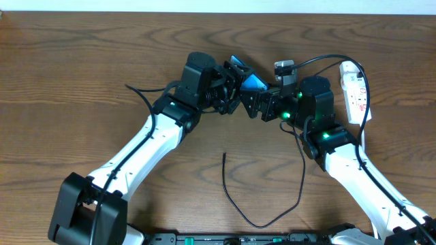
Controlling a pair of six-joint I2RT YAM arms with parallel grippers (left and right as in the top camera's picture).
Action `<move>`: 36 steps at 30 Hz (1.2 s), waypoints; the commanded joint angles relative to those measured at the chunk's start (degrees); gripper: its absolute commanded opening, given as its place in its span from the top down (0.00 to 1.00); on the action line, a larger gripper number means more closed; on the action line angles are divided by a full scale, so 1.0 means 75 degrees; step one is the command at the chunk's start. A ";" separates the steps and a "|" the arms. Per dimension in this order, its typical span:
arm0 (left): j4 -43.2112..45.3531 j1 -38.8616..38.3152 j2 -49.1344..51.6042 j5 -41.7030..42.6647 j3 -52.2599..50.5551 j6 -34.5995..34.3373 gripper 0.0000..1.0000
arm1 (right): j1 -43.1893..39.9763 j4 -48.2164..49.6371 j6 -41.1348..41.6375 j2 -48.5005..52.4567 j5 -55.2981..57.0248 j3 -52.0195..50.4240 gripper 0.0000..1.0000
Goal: Plug charger to phone and switch on socket
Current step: 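Close the right gripper on the phone's side edge, then open the left gripper and pull the phone away with the right gripper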
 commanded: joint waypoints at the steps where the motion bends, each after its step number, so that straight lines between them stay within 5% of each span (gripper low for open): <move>1: 0.0117 -0.0134 -0.0213 -0.0172 0.0070 -0.0041 0.93 | 0.0067 -0.0006 0.0058 0.0052 0.0067 0.0143 0.13; 21: 0.0175 -0.0210 -0.0213 -0.0414 0.0070 -0.0064 0.93 | 0.0067 -0.0061 0.0058 0.0052 0.0181 0.0143 0.46; 29: 0.0175 -0.0210 -0.0213 -0.0414 0.0070 -0.0064 0.93 | 0.0067 -0.0064 0.0058 0.0052 0.0178 0.0143 0.71; 36: 0.0172 -0.0210 -0.0213 -0.0414 0.0070 -0.0064 0.93 | 0.0067 -0.0070 0.0058 0.0052 0.0175 0.0143 0.73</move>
